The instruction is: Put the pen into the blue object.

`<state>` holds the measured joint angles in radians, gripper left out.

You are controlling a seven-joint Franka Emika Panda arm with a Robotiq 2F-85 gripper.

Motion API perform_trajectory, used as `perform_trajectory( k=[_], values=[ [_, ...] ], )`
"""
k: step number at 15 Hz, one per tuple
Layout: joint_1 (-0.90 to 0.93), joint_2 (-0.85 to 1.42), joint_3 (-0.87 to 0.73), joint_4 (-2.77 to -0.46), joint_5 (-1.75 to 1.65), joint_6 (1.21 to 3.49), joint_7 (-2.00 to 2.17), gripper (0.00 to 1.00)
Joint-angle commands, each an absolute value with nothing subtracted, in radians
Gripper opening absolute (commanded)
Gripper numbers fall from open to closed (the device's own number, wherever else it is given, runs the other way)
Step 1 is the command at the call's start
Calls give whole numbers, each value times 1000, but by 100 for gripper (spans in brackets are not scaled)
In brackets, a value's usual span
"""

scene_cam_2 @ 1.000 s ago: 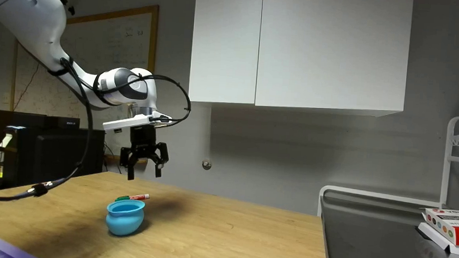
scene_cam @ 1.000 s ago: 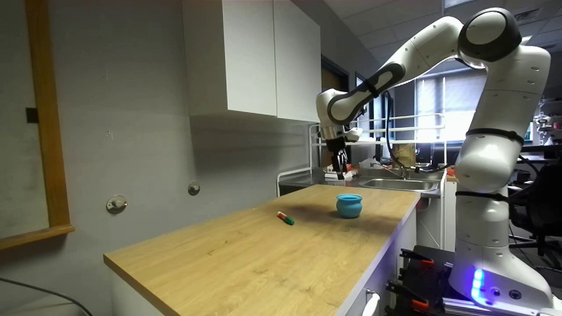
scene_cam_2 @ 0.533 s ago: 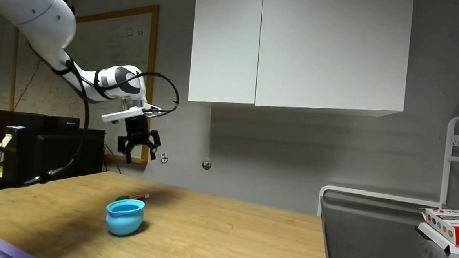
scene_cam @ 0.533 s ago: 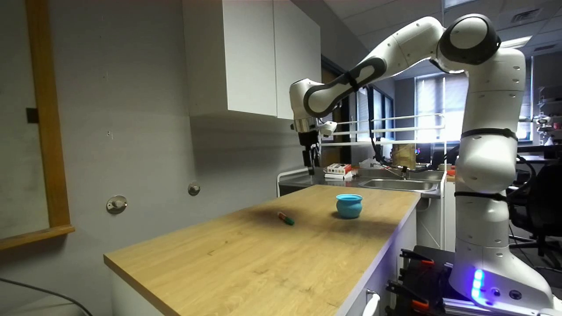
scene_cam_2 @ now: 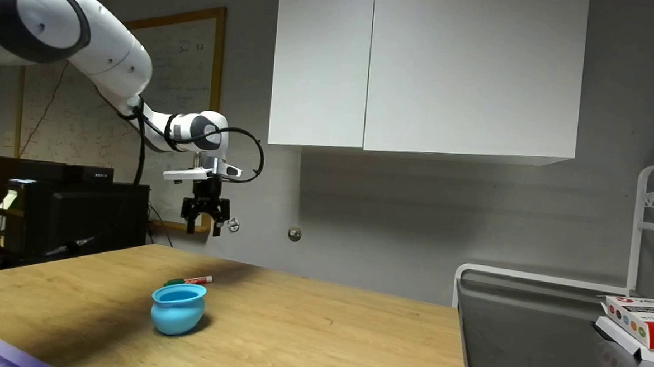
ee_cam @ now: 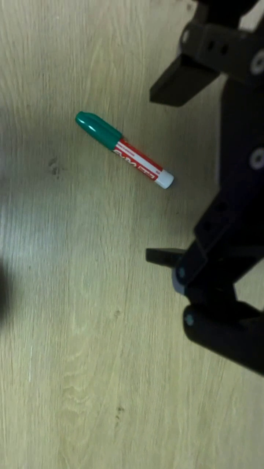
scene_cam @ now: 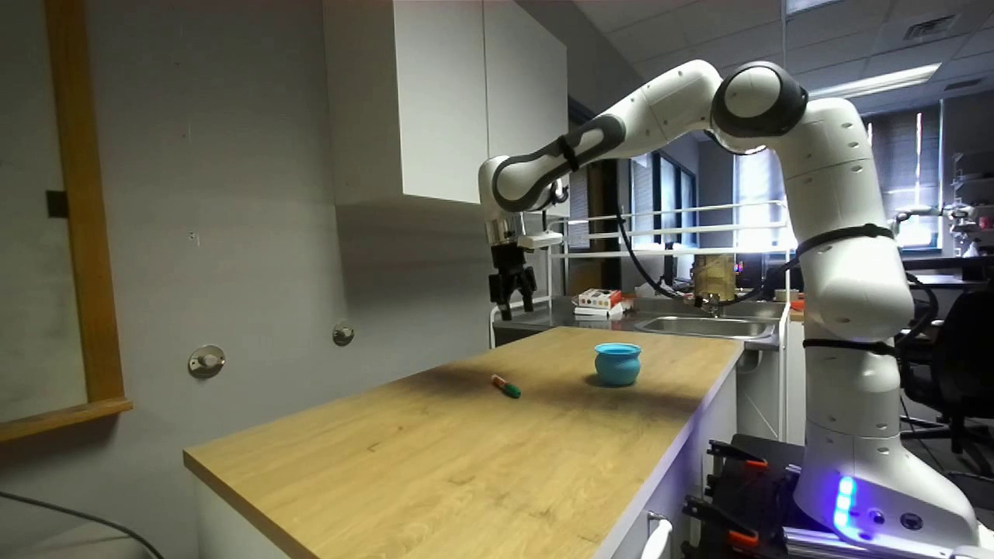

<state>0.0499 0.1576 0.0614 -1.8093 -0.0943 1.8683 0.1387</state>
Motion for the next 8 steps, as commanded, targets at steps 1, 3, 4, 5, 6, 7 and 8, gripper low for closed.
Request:
perform_trajectory(
  k=[1,3,4,5,6,7,8],
  values=[
    [51,312,40,-1680,-27,1816,246,100],
    [56,376,34,-1645,2,1802,282,100],
    [60,401,34,-1626,14,1790,297,100],
    [67,423,34,-1602,19,1776,315,100],
    [72,443,37,-1579,33,1760,324,100],
    [80,460,38,-1556,38,1746,338,100],
    [88,473,38,-1534,42,1731,348,100]
  ],
)
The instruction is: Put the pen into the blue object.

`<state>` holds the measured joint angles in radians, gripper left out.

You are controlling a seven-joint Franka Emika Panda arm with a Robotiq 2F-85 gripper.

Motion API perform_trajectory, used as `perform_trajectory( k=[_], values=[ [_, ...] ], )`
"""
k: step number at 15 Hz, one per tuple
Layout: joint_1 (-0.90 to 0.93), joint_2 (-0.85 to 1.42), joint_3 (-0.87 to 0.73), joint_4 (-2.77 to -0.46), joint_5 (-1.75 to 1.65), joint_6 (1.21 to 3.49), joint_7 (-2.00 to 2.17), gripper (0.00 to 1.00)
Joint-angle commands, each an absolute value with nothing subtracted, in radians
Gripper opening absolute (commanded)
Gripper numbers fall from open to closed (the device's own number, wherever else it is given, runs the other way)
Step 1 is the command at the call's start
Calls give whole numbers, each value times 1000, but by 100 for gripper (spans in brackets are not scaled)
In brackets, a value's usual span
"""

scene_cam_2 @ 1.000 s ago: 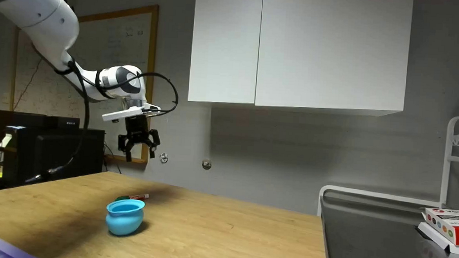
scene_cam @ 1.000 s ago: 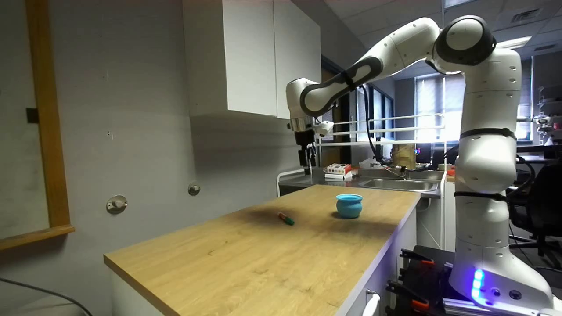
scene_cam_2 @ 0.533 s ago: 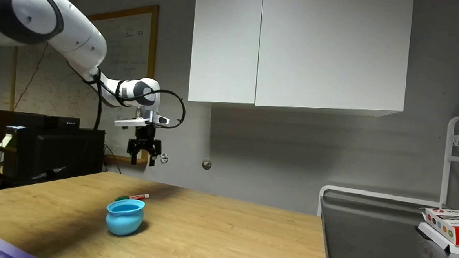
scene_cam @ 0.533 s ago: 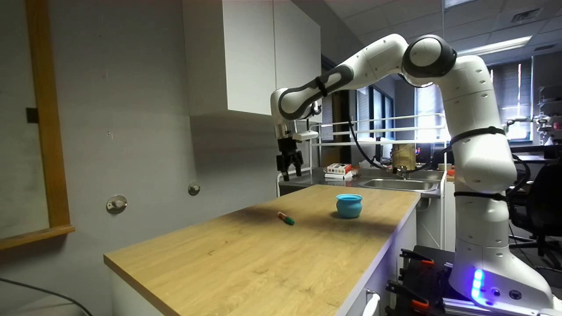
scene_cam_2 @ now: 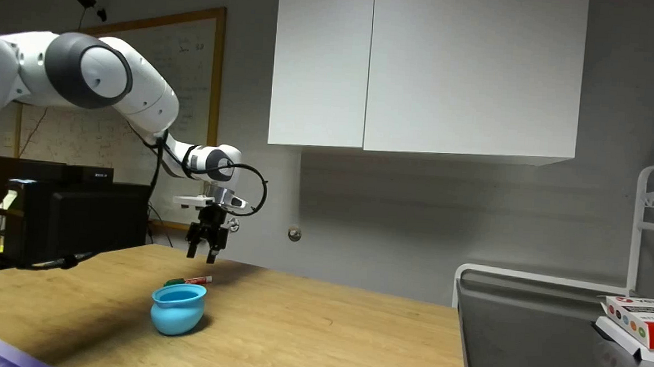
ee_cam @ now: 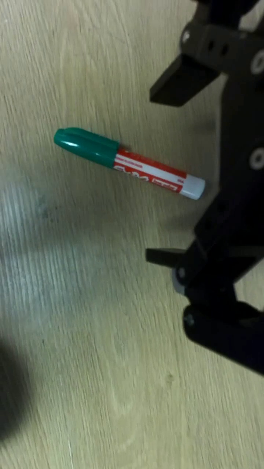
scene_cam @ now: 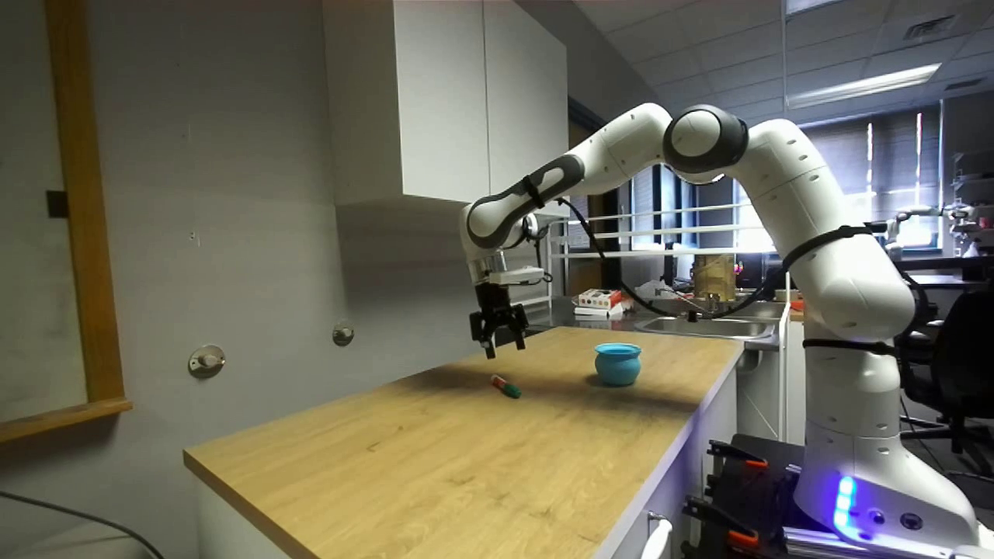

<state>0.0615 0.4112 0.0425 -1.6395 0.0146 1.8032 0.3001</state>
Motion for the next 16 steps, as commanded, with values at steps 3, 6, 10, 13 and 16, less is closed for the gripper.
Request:
perform_trajectory(
  k=[3,6,10,13,16],
  values=[
    [113,508,31,-1488,30,1699,379,100],
    [116,550,22,-1454,27,1668,394,100],
    [103,606,8,-1418,36,1640,386,100],
    [96,646,0,-1388,41,1623,380,100],
    [93,681,-5,-1356,43,1604,378,100]
  ],
)
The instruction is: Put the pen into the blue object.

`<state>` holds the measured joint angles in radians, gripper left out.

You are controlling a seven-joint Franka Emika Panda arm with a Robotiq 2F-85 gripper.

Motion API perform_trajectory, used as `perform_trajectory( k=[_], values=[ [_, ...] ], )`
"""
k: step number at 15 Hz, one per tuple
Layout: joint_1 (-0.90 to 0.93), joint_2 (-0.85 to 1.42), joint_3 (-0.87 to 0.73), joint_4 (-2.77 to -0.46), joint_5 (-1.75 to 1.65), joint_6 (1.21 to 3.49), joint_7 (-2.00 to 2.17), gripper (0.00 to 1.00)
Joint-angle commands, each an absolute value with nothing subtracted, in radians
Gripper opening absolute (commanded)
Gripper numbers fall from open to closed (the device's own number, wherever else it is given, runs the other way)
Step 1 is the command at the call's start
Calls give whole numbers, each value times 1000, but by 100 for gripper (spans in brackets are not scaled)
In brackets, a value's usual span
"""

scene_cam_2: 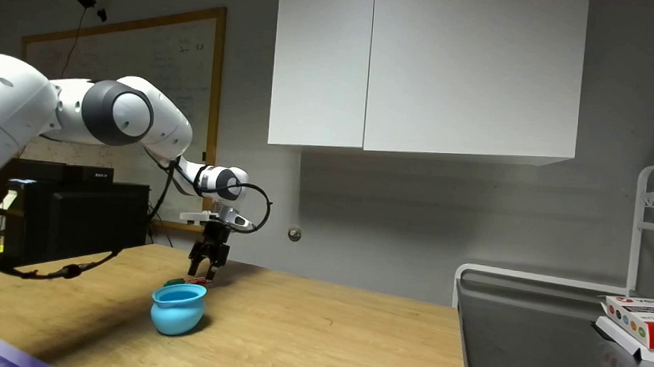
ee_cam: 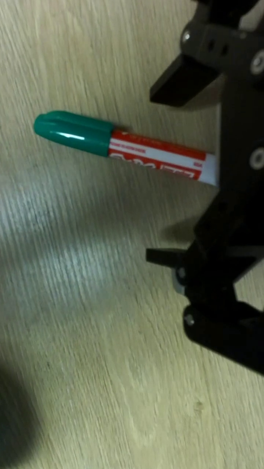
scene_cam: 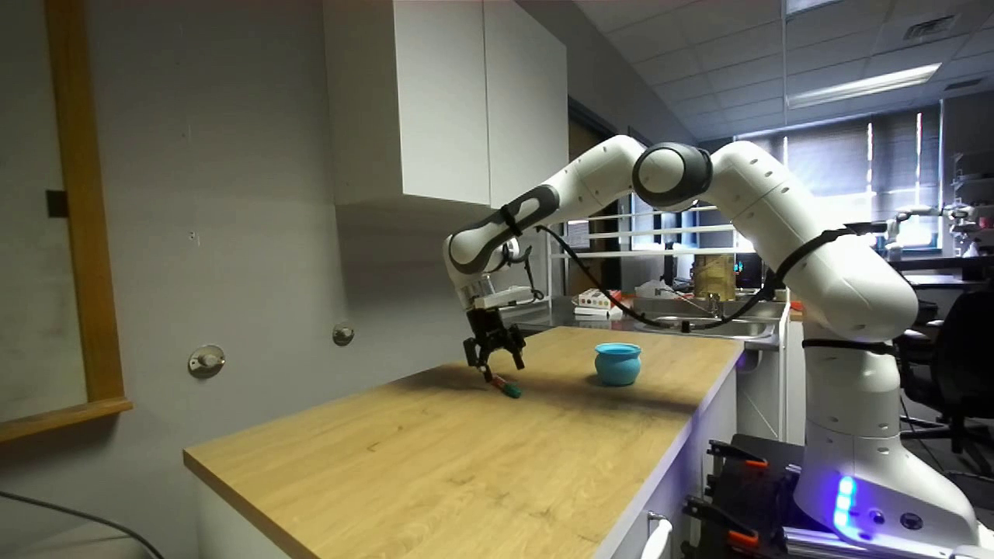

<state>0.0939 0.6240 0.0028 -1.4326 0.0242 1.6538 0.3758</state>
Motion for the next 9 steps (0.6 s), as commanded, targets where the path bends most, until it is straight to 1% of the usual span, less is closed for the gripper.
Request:
perform_trajectory(
  k=[1,2,3,4,6,7,9],
  values=[
    [93,694,-6,-1343,42,1593,377,100],
    [94,703,-8,-1334,42,1587,379,100],
    [94,713,-9,-1322,40,1578,379,75],
    [94,721,-10,-1312,40,1570,379,75],
    [93,731,-10,-1291,43,1553,379,60],
    [94,736,-11,-1279,43,1546,379,50],
    [96,738,-11,-1263,41,1532,380,36]
  ],
)
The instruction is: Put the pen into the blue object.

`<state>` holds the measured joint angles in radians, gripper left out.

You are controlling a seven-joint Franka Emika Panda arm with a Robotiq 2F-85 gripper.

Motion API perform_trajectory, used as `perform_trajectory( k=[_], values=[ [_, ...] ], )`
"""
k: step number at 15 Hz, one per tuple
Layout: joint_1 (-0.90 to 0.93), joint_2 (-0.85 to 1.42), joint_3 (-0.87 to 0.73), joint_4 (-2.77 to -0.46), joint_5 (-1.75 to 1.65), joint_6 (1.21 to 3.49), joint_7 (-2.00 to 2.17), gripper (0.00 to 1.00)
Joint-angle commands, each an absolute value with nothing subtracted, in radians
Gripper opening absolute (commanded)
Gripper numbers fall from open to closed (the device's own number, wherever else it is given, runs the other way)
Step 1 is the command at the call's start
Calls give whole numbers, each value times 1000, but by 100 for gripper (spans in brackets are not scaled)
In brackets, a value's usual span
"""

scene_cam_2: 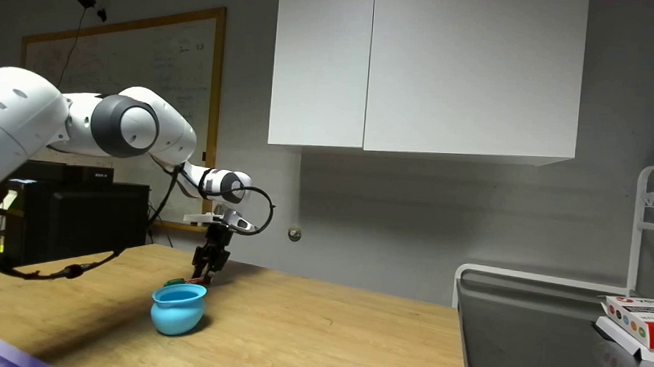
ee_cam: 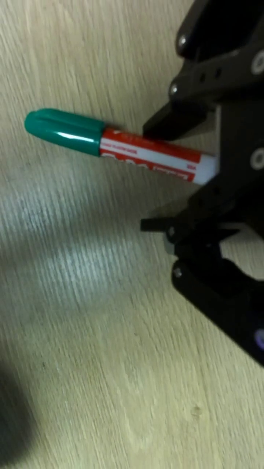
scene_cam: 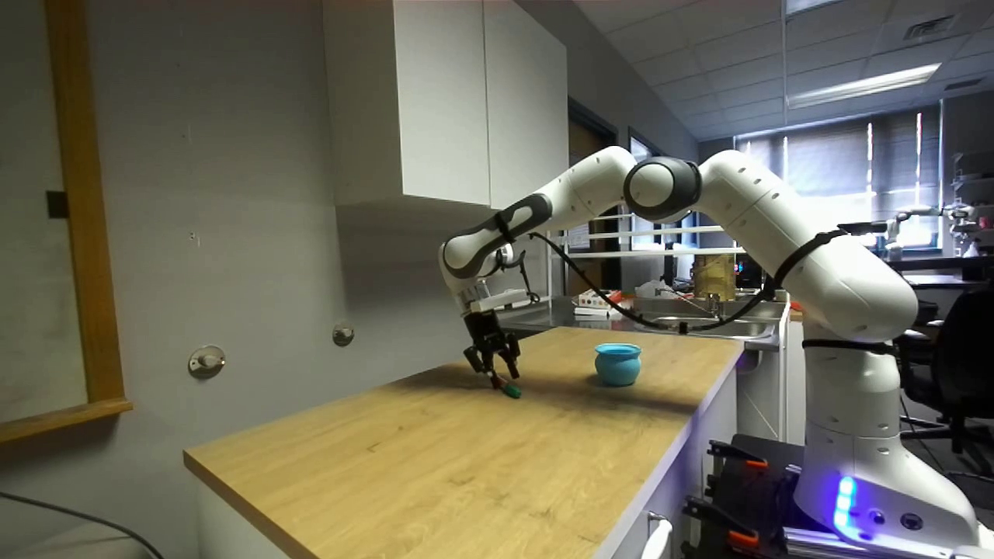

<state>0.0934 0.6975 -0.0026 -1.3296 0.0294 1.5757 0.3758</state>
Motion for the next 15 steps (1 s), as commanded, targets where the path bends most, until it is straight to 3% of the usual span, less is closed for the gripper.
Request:
perform_trajectory(
  k=[1,5,7,15],
  values=[
    [98,739,-12,-1257,39,1525,381,27],
    [98,734,-11,-1237,40,1513,379,1],
    [96,732,-10,-1228,42,1514,377,6],
    [135,628,-42,-1287,-72,1556,384,6]
  ],
)
